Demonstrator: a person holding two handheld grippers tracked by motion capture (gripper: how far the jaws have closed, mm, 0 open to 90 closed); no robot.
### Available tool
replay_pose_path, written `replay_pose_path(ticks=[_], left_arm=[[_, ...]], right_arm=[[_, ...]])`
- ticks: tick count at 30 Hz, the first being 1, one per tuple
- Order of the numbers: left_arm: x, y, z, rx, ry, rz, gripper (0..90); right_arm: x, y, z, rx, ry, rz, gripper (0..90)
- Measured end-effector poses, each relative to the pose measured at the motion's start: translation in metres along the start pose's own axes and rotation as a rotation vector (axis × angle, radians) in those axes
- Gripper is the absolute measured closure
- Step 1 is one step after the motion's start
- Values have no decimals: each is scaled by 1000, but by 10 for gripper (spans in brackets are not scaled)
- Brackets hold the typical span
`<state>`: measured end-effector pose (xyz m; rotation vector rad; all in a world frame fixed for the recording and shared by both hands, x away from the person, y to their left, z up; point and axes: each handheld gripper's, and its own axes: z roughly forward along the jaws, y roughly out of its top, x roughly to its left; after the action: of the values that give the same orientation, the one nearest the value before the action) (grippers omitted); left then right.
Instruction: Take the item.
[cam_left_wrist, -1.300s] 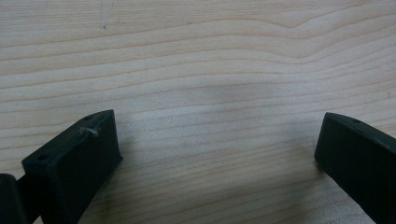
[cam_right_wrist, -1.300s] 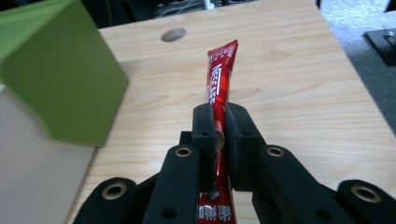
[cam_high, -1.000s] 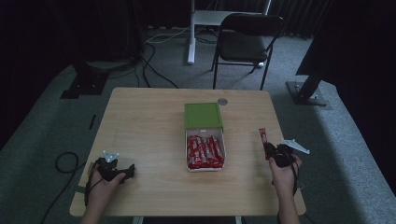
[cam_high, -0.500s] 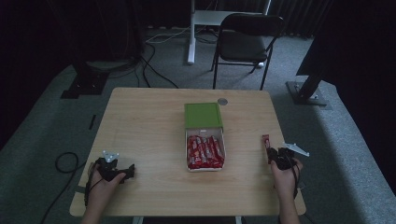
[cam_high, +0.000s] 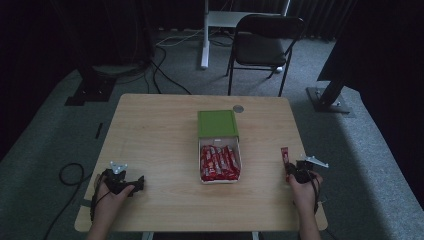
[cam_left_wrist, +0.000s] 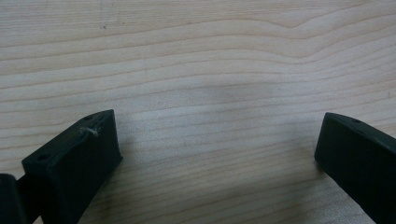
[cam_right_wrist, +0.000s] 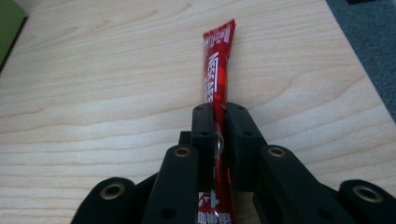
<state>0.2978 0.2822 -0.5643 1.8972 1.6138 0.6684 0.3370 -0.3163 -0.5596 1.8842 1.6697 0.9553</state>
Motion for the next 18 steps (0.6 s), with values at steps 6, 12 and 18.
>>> replay_pose_path(ticks=[6,12,18], left_arm=[[0,0,0,0,0,0,5],[0,0,0,0,0,0,5],[0,0,0,0,0,0,5]], right_arm=[[0,1,1,16,6,4,772],[-3,3,-1,-25,46,8,627],[1,11,-9,-54,78,-23,534]])
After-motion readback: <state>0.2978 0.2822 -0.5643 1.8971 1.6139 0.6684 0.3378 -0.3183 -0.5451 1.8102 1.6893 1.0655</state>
